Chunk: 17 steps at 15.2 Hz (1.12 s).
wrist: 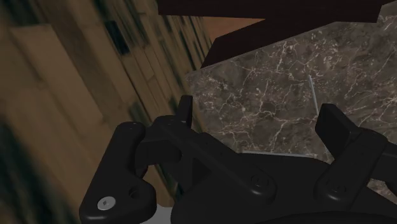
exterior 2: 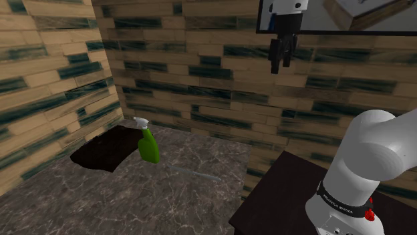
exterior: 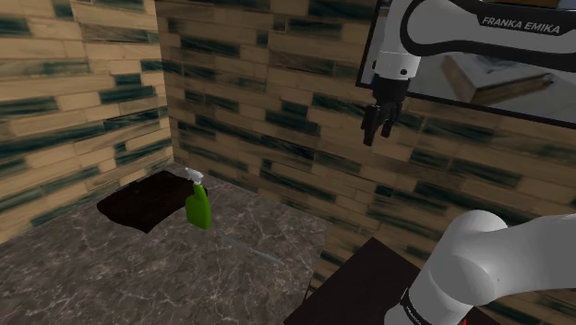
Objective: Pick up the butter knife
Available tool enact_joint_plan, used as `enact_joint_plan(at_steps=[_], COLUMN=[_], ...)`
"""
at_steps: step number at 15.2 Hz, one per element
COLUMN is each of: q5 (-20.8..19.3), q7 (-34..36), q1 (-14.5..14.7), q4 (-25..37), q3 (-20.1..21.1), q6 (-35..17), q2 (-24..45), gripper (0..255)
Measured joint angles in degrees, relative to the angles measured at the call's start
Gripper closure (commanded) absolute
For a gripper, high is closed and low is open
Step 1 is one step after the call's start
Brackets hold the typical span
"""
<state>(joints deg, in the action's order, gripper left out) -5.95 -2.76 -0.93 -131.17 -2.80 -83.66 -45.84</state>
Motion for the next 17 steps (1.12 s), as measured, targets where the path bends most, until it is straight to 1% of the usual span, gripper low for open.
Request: enact_joint_plan(at_steps=[2,7,14,17], q5=[0.2,1.3,3.0,4.0], q7=[0.1,0.2,0.3,0.8], q1=[0.2,1.8,4.5,5.9], q4=[-0.4,-5.7,-11.9,-13.1], q3=[0.1,1.1,2.7,4.0], q6=[-0.8,-8.4,-22.3,-27.7], q2=[0.5,3.1,11.1,15.4], gripper=[0,0,0,0])
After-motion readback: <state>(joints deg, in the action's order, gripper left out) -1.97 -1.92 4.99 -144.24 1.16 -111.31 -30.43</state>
